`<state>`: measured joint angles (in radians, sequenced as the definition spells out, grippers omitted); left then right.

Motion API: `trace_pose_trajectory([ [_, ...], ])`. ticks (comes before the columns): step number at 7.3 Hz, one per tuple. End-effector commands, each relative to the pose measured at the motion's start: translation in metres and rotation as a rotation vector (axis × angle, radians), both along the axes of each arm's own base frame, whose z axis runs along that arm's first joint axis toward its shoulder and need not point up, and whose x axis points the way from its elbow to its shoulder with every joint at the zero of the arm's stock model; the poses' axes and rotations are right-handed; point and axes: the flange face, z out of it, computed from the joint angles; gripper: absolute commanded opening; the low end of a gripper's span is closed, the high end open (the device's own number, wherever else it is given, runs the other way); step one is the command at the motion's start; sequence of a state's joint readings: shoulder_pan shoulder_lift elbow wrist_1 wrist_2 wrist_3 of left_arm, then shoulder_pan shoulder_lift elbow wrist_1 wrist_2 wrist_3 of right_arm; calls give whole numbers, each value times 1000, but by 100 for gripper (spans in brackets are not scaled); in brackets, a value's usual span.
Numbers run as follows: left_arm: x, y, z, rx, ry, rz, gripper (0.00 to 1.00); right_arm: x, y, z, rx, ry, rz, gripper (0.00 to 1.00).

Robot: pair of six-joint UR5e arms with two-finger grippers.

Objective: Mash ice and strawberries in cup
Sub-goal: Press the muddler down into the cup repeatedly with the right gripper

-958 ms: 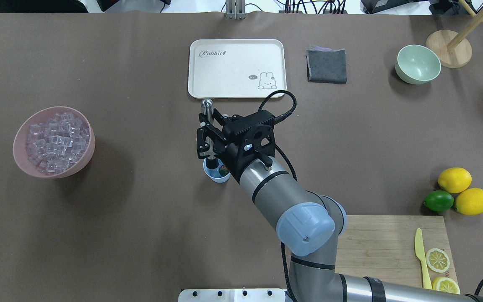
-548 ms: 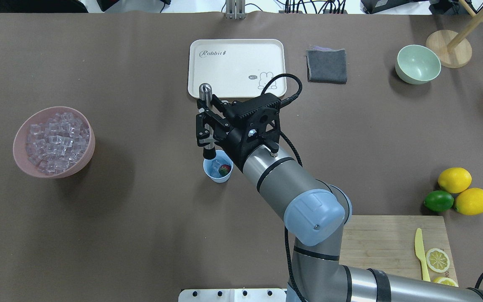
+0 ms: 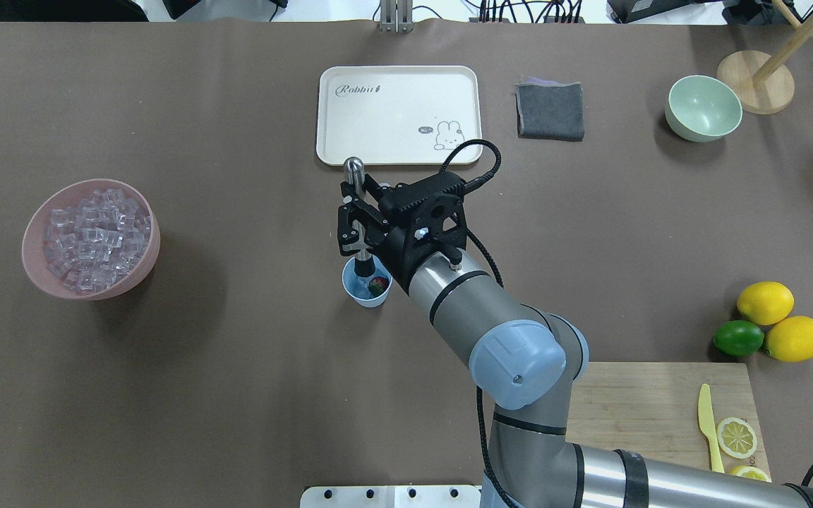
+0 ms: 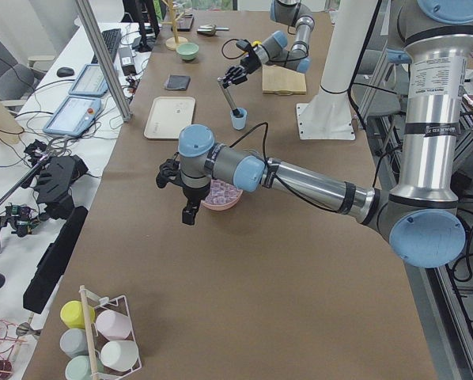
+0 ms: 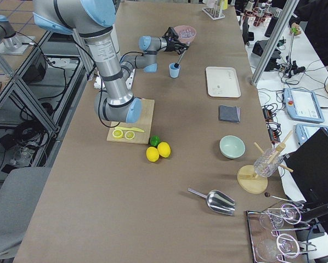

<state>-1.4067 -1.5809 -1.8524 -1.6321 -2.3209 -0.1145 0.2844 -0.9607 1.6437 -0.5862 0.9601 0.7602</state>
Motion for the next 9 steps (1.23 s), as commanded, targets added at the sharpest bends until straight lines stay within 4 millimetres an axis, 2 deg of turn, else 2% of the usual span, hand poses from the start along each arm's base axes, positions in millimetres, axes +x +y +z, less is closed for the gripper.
trace_pose_trajectory([
  [1,1,0,0,-2,0,0,97,-6,4,3,-4,6,-9,0],
  [3,1,0,0,-3,0,-1,97,-8,7,7,-5,14,-15,0],
  [4,1,0,1,-5,2,0,97,2,8,-6,8,-13,-13,0],
  [6,2,0,1,-5,4,2,97,39,-3,-33,39,-70,-27,0],
  [7,1,2,0,-5,6,0,97,52,-6,-40,42,-68,-34,0],
  [8,1,2,3,-10,3,-1,97,64,-12,-43,31,-37,-36,0],
  [9,0,5,6,-15,1,0,97,75,-21,-25,5,3,-16,0],
])
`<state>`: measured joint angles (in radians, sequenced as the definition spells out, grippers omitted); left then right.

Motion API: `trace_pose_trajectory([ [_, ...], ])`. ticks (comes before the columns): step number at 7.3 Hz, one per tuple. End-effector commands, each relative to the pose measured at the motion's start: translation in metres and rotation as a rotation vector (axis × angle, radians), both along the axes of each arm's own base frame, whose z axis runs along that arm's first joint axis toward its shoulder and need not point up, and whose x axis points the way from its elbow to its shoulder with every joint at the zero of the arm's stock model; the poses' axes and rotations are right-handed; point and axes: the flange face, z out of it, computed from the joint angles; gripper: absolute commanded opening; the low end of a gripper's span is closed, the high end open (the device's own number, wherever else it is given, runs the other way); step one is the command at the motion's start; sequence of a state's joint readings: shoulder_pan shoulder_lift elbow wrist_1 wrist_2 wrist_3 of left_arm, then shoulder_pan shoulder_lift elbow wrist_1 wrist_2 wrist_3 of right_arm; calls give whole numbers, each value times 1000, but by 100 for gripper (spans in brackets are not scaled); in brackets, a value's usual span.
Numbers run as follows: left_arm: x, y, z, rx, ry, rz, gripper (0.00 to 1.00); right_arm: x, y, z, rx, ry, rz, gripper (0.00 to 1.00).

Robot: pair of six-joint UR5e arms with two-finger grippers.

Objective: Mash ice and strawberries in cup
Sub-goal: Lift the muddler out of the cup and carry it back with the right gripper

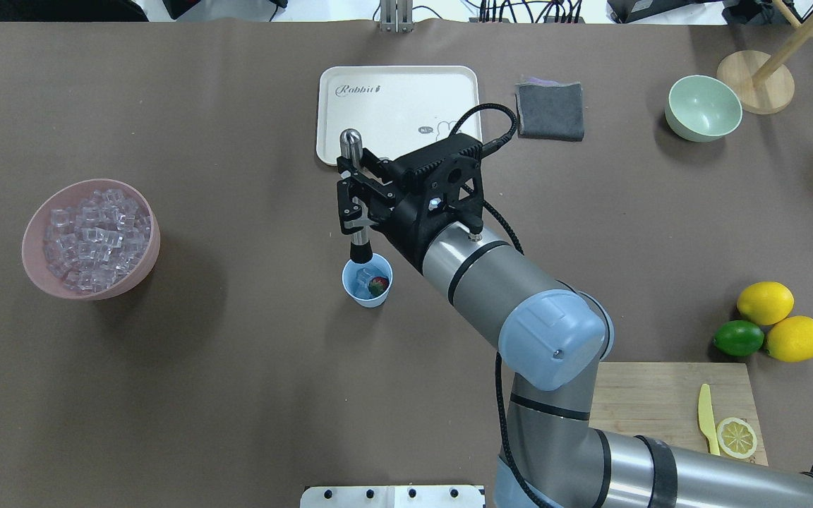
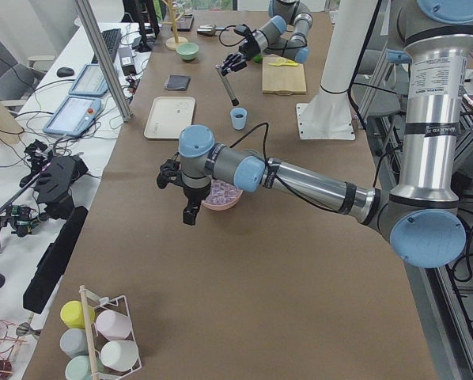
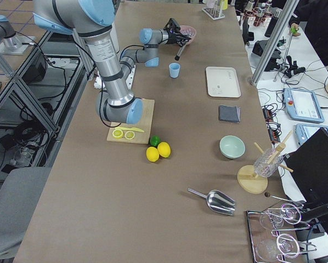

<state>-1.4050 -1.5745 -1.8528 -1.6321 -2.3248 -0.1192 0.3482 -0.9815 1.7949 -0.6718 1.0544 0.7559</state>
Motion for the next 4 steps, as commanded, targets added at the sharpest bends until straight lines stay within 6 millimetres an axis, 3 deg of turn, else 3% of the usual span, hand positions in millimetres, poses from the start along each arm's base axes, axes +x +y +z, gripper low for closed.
trace_pose_trajectory([
  [1,-1,2,9,-12,-7,2,97,35,-24,37,-38,79,43,0],
  [2,-1,2,10,-20,-7,-2,97,48,-46,59,-68,144,17,0],
  [4,-1,5,18,-37,-10,-3,97,109,-101,123,-217,208,-90,0],
])
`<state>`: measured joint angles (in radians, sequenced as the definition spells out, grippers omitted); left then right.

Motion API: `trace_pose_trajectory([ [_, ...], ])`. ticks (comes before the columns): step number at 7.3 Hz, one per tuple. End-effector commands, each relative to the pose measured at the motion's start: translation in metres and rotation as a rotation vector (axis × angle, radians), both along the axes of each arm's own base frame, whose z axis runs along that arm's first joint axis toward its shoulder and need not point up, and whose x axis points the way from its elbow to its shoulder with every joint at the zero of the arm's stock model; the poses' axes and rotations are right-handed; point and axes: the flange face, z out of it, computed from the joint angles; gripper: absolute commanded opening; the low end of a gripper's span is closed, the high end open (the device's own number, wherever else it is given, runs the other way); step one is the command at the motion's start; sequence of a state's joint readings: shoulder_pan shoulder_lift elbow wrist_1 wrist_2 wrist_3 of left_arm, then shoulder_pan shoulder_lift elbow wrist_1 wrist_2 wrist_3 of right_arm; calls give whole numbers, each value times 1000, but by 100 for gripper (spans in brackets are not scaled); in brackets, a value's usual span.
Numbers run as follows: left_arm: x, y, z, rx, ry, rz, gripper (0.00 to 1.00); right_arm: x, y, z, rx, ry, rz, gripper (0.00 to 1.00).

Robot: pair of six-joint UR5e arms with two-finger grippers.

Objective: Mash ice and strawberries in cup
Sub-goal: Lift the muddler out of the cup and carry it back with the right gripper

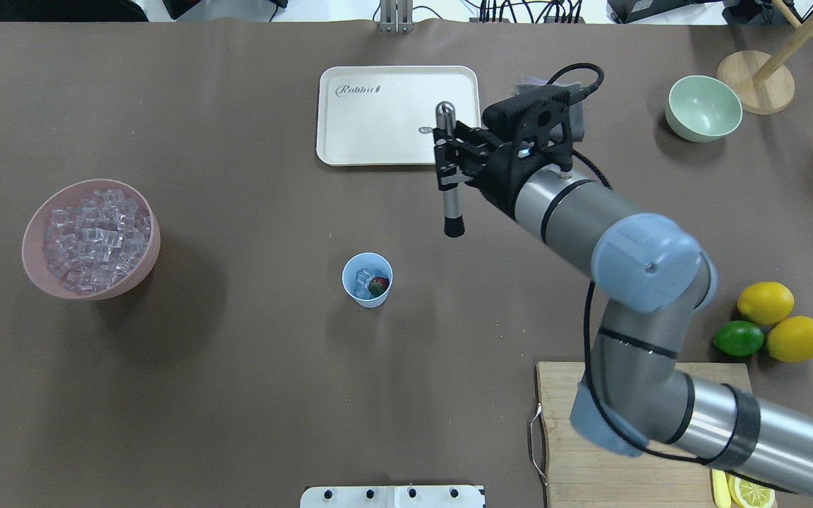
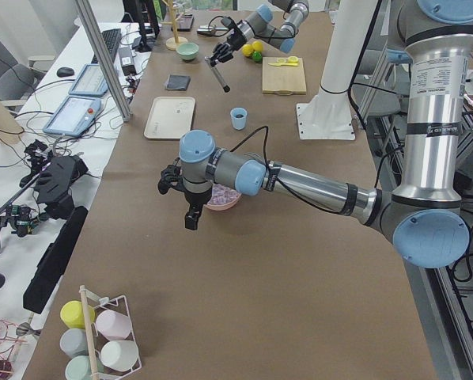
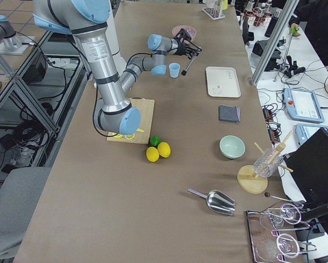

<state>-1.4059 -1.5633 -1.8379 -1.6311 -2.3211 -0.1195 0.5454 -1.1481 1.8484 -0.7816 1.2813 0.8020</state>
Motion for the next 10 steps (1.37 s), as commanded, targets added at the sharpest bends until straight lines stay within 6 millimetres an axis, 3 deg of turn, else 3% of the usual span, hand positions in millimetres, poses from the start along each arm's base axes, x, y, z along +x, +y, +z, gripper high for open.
trace_pose_trajectory([
  [1,0,6,10,-22,1,1,97,66,-53,64,-199,100,-92,0],
  [4,0,6,22,-44,-2,9,97,135,-60,184,-472,176,-229,0],
  [5,0,3,28,-56,-4,9,97,152,-72,214,-606,174,-275,0],
  [6,1,0,31,-61,-5,9,97,168,-80,233,-732,169,-337,0],
  [7,1,-1,34,-64,-5,9,97,169,-81,248,-825,191,-352,0],
  [10,1,-1,32,-61,-11,3,97,140,-105,311,-937,279,-399,0],
])
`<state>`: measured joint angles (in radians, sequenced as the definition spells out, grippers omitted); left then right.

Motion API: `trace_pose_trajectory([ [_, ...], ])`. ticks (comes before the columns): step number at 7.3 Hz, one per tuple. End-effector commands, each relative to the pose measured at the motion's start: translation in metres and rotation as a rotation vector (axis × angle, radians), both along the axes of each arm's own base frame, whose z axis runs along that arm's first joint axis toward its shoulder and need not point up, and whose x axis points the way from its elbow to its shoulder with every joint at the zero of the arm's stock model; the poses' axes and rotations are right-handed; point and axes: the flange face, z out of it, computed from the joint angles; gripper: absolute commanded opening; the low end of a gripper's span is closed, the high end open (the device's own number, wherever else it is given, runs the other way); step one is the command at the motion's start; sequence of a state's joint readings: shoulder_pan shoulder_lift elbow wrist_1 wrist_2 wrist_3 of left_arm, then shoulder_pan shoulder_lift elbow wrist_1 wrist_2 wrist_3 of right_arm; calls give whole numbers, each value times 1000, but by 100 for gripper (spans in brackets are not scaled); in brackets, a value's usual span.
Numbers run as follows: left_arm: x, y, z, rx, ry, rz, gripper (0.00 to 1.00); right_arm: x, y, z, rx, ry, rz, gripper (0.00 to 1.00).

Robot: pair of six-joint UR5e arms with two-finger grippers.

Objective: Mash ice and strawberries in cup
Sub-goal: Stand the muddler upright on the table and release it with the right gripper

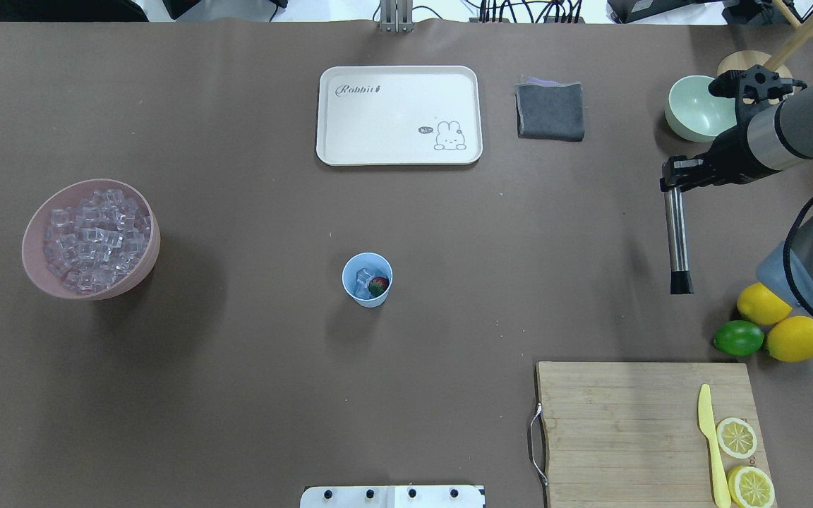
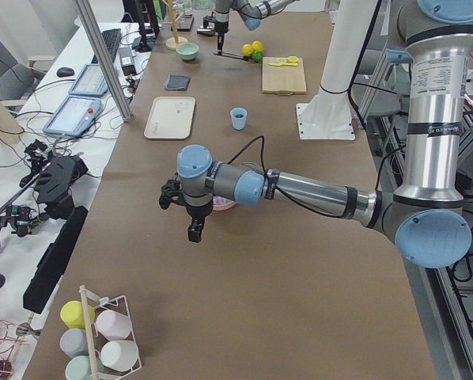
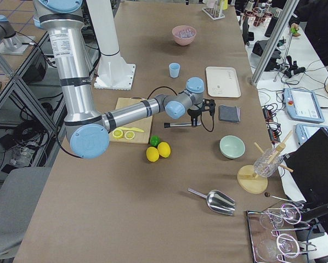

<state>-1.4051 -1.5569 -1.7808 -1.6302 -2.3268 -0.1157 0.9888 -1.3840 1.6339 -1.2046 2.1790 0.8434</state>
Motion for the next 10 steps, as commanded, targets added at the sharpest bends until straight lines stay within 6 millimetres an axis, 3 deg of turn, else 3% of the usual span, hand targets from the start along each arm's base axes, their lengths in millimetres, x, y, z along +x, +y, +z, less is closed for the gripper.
trace_pose_trajectory([
  [1,0,-1,-3,6,-4,-4,97,-14,-9,32,-72,33,-64,0],
  [3,0,-1,-4,10,-5,-5,97,-30,-5,42,-63,44,-122,0],
  [6,-1,-2,-4,13,-10,-4,97,-29,-6,49,-47,52,-144,0],
  [7,-1,-3,-5,16,-20,-8,97,-28,-6,50,-51,53,-137,99],
  [9,-1,-2,-3,17,-21,-2,97,-3,-15,45,-63,13,-118,100],
  [10,-1,-5,2,8,-24,-1,97,24,-24,36,-73,-32,-92,100],
])
